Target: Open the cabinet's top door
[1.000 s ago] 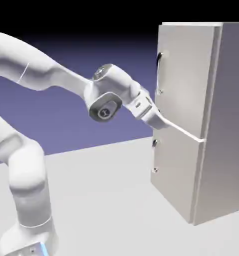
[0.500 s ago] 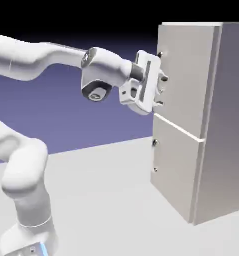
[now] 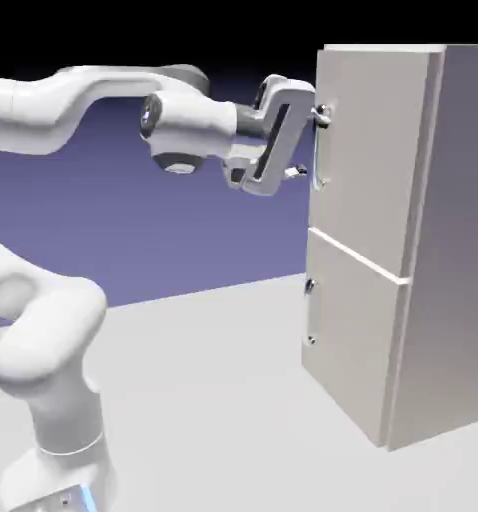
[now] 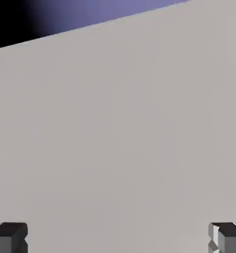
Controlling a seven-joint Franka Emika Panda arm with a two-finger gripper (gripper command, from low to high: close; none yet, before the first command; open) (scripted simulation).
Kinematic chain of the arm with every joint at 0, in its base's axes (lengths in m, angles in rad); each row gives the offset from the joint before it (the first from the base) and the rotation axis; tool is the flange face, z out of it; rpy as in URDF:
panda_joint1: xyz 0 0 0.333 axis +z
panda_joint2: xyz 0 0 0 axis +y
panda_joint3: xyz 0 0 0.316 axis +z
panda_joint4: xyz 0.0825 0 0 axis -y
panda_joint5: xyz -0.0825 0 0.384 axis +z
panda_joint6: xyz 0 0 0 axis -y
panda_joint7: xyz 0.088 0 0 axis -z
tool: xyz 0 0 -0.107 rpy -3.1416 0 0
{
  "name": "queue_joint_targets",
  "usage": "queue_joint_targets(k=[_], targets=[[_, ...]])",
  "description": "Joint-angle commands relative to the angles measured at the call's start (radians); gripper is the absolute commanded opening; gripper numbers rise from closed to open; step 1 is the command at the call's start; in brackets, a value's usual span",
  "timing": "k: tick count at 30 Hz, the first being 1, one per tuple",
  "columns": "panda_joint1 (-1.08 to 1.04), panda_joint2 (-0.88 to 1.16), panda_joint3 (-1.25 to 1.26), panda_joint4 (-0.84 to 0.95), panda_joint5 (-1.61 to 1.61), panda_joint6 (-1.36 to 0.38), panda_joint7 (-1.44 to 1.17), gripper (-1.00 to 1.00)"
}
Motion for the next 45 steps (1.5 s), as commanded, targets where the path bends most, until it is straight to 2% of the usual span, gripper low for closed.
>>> queue_joint_targets(k=[1,21,23,28,29,45], targets=[[-0.014,-0.008,0.017,0.008,0.044,0.000,0.023,1.00],[-0.299,-0.164,0.359,0.170,0.913,-0.001,0.492,1.00],[-0.302,-0.166,0.364,0.172,0.925,-0.001,0.498,1.00],[-0.482,-0.119,0.456,0.287,0.953,-0.048,0.493,1.00],[-0.482,-0.119,0.456,0.287,0.953,-0.048,0.493,-1.00],[0.011,-0.172,-0.043,-0.156,0.584,-0.499,0.507,-1.00]])
